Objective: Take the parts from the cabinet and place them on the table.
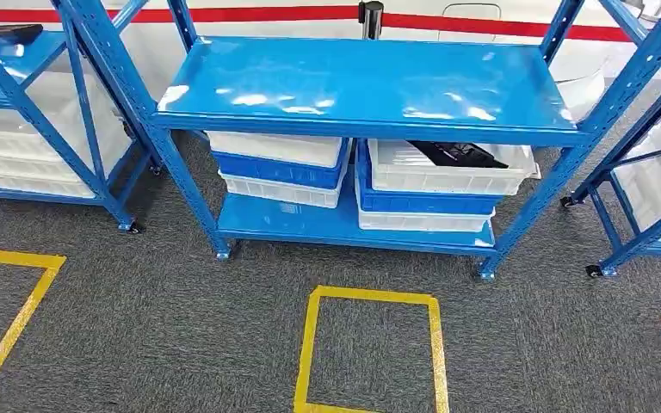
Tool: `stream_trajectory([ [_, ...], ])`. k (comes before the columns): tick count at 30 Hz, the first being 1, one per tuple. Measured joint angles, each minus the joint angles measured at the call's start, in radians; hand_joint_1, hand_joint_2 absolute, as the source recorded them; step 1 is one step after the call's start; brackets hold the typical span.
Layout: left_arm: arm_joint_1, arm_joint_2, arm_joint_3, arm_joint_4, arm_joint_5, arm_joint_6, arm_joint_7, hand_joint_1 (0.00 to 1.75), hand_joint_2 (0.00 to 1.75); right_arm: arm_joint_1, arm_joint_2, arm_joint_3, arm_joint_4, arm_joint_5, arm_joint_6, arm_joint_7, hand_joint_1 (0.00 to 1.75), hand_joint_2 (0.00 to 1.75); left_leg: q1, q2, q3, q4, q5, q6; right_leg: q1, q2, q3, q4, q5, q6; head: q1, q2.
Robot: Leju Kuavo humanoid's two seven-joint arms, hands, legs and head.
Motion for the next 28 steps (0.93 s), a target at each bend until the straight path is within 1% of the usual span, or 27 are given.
stream_trajectory([
  [3, 0.0, 0.0, 0.0, 0.0, -0.008, -0.003, -0.002, 0.0, 1.75, 0.0, 0.0, 0.0, 0.0, 0.008, 0.0, -0.002, 0.0, 1.75, 0.001, 0.0, 0.001, -0.001, 0.001, -0.002, 0.002, 0.0, 0.0, 0.0, -0.001, -0.002, 0.001, 0.0],
  [4, 0.0, 0.0, 0.0, 0.0, -0.008, -0.005, -0.002, 0.0, 1.75, 0.0, 0.0, 0.0, 0.0, 0.008, 0.0, -0.003, 0.0, 0.0, 0.002, 0.0, 0.0, -0.001, 0.001, -0.005, 0.003, 0.0, 0.0, 0.0, -0.001, -0.002, 0.001, 0.0],
  [5, 0.0, 0.0, -0.001, 0.0, -0.009, -0.005, -0.002, 0.0, 1.75, 0.0, 0.0, 0.0, 0.0, 0.011, 0.0, -0.003, 0.0, 1.75, 0.003, 0.0, 0.0, -0.002, 0.0, -0.011, 0.004, 0.0, 0.0, 0.001, -0.002, -0.003, 0.001, 0.0],
  [7, 0.0, 0.0, -0.001, 0.0, -0.01, -0.009, -0.003, 0.0, 1.75, 0.0, 0.0, 0.0, 0.0, 0.02, 0.001, -0.01, 0.0, 1.75, 0.006, 0.0, 0.0, -0.002, 0.0, -0.03, 0.007, 0.0, 0.0, 0.001, -0.003, -0.005, 0.001, 0.0],
  [8, 0.0, 0.0, -0.001, 0.0, -0.011, -0.011, -0.003, 0.0, 1.75, -0.001, -0.001, 0.002, 0.0, 0.028, 0.001, -0.016, 0.0, 1.75, 0.006, 0.0, 0.0, -0.002, -0.001, -0.032, 0.007, 0.0, 0.0, 0.001, -0.003, -0.005, 0.002, 0.0],
  [9, 0.0, 0.0, -0.002, 0.0, -0.011, -0.015, -0.003, 0.0, 1.75, 0.0, -0.002, 0.003, 0.0, 0.033, 0.001, -0.02, 0.0, 1.75, 0.006, 0.0, 0.0, -0.002, -0.001, -0.032, 0.007, 0.0, 0.0, 0.001, -0.003, -0.005, 0.001, 0.0],
  [11, 0.007, 0.003, -0.027, -0.002, 0.005, -0.018, -0.002, 0.0, 1.75, 0.002, -0.006, 0.007, -0.002, 0.035, 0.007, -0.027, 0.0, 1.75, 0.005, 0.0, 0.001, -0.002, -0.001, -0.033, 0.007, 0.0, 0.0, 0.001, -0.003, -0.005, 0.002, 0.0],
  [17, 0.04, 0.021, -0.173, -0.026, 0.139, -0.037, 0.03, 0.0, 1.75, 0.024, -0.021, 0.02, -0.023, -0.006, 0.055, -0.03, 0.0, 1.75, -0.002, 0.0, 0.0, -0.002, -0.002, -0.033, 0.002, 0.0, -0.004, 0.001, -0.003, -0.005, 0.001, 0.0],
  [19, 0.045, 0.024, -0.2, -0.03, 0.163, -0.041, 0.035, 0.0, 1.75, 0.029, -0.023, 0.022, -0.026, -0.013, 0.062, -0.03, 0.0, 1.75, -0.003, 0.0, 0.0, -0.002, -0.002, -0.033, 0.001, 0.0, -0.005, 0.001, -0.003, -0.005, 0.002, 0.0],
  [20, 0.049, 0.028, -0.222, -0.034, 0.182, -0.042, 0.04, 0.0, 0.0, 0.033, -0.025, 0.025, -0.03, -0.021, 0.07, -0.03, 0.0, 1.75, -0.003, 0.0, 0.0, -0.002, -0.002, -0.033, 0.001, 0.0, -0.006, 0.001, -0.003, -0.005, 0.002, 0.0],
  [28, 0.092, 0.058, -0.432, -0.07, 0.371, -0.069, 0.087, 0.0, 0.0, 0.07, -0.042, 0.042, -0.068, -0.084, 0.138, -0.024, 0.0, 1.75, -0.005, 0.0, 0.0, -0.002, -0.002, -0.033, -0.002, 0.0, -0.005, 0.001, -0.003, -0.004, 0.001, 0.0],
])
